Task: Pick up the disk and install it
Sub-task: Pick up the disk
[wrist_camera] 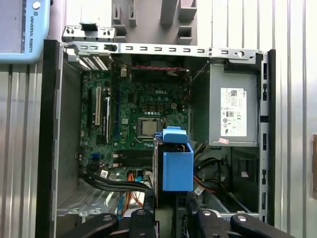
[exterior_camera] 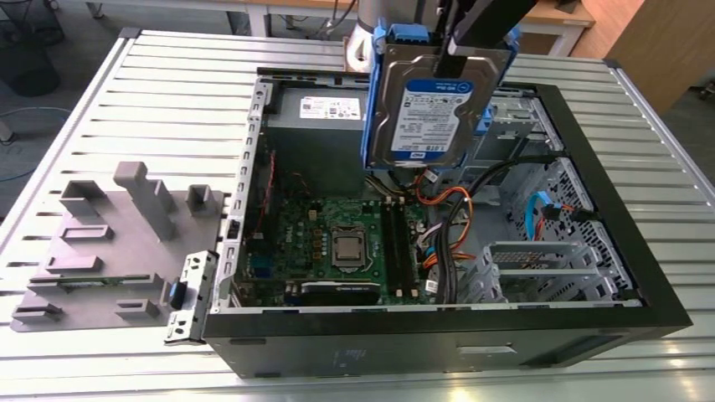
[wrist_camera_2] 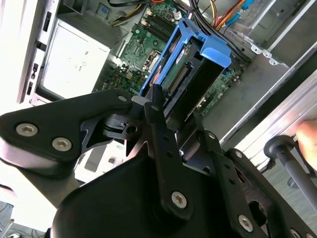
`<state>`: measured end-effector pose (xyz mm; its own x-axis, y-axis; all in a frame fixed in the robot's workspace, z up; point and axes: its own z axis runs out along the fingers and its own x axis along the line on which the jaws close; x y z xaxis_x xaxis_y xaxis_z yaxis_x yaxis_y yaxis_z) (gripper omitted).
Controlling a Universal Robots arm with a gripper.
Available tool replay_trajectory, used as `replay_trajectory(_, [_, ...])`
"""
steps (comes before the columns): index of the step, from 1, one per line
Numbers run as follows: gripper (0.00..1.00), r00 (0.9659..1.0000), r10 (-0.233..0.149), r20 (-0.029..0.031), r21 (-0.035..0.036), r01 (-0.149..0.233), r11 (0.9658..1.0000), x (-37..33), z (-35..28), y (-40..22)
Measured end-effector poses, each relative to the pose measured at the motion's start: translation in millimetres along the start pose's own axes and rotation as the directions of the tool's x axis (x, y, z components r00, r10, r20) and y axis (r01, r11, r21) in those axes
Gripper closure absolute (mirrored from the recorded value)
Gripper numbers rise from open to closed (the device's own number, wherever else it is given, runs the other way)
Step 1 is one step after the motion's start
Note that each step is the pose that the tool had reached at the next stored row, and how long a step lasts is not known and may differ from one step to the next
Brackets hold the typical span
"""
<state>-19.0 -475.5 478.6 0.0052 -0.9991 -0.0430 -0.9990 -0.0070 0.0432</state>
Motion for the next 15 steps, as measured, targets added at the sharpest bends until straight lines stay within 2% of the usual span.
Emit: replay_trajectory(15, [0.65,1.0,0.0,0.0,0.0,0.0,1.0,25.2,-1.0,0.2])
